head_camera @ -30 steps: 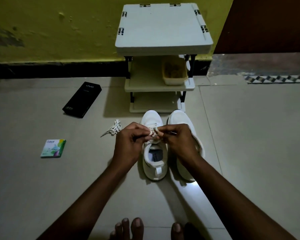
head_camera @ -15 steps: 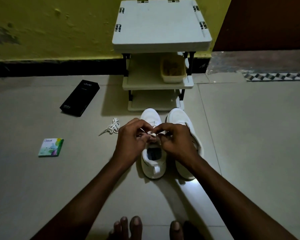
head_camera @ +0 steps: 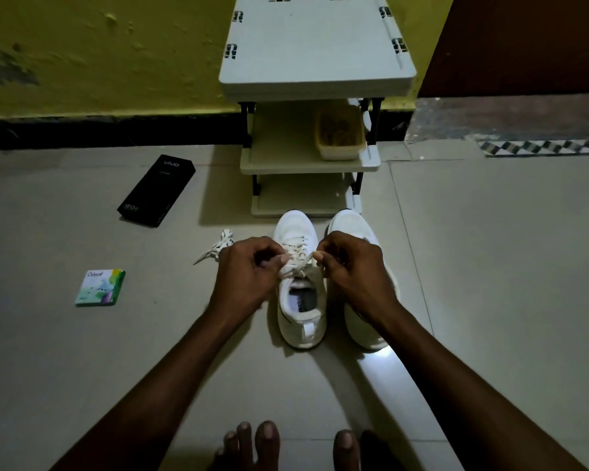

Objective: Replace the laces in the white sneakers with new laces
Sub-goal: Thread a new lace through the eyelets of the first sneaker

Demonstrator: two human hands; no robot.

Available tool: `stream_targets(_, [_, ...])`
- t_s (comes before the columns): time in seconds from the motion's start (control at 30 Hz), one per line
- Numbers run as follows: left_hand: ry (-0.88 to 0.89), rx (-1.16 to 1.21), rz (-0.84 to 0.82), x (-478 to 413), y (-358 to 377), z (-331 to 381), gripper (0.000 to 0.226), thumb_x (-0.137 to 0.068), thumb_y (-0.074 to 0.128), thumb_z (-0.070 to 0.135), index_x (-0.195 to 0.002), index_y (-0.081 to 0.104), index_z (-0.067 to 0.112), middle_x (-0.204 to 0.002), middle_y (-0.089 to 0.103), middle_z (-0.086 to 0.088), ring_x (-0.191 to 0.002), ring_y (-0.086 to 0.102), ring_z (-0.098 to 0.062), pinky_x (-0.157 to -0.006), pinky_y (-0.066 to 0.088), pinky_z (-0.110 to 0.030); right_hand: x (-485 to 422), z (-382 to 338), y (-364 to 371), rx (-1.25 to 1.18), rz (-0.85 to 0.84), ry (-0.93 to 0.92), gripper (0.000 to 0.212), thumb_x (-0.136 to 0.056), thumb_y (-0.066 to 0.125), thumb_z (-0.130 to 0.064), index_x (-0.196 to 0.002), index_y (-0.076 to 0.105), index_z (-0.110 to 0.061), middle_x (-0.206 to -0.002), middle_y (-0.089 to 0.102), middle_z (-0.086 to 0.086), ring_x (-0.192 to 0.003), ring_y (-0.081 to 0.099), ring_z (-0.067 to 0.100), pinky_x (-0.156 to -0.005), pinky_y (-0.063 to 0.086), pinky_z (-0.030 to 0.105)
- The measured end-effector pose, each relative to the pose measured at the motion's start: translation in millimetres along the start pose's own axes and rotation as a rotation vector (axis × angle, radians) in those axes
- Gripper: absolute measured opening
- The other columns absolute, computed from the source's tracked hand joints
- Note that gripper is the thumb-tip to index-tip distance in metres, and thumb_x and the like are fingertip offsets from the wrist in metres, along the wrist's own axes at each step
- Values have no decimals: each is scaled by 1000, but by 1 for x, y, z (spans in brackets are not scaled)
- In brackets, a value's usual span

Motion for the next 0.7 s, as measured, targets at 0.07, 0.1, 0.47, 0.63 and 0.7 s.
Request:
stream_targets(0.07, [-12, -30, -8, 0, -4, -5, 9, -84, 79, 10, -84, 78, 19, -72, 71, 10, -64, 68, -6, -67, 56, -23, 1, 6, -3, -25, -36, 7, 8, -89, 72, -12, -90, 74, -20, -74, 69, -11, -70, 68, 7, -70, 54, 24])
stream_targets(0.1, [-27, -37, -22, 0, -6, -6, 8, -84, 79, 10, -84, 78, 17, -70, 71, 8, -62, 67, -5, -67, 56, -22, 1, 9, -4, -56, -49, 8, 16, -87, 70, -5, -94, 76, -17, -78, 71, -7, -71, 69, 10, -71, 57, 28])
stream_targets(0.47, [-481, 586, -23, -8, 12, 6, 9, -88, 73, -1, -85, 66, -5, -75, 74, -22, -60, 73, -25, -63, 62, -31, -4, -14, -6, -77, -208, -279, 17, -74, 82, 1, -88, 80, -10, -86, 73, 2, -80, 70, 11, -73, 59, 30])
stream_targets(0.63, [-459, 551, -66, -13, 24, 7, 8, -91, 73, 8, -86, 70, 3, -70, 75, -8, -60, 70, -13, -60, 58, -26, -5, -29, 1, 2, -166, -417, 31, -65, 78, 15, -84, 80, -11, -82, 75, 2, -75, 68, 7, -70, 56, 27])
stream_targets(0.7, [-417, 493, -118, -14, 27, 8, 8, -94, 69, 9, -88, 68, 4, -70, 72, -7, -59, 69, -8, -59, 53, -21, -4, -35, -1, 1, -103, -458, 30, -66, 79, 11, -83, 79, -14, -80, 74, 3, -73, 68, 15, -68, 56, 32])
Point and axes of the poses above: each hand's wrist, its own x-axis away from the middle knuckle, its own y-axis out of the palm, z = x × y, the point moved 3 cm from there along -x, towards the middle knuckle
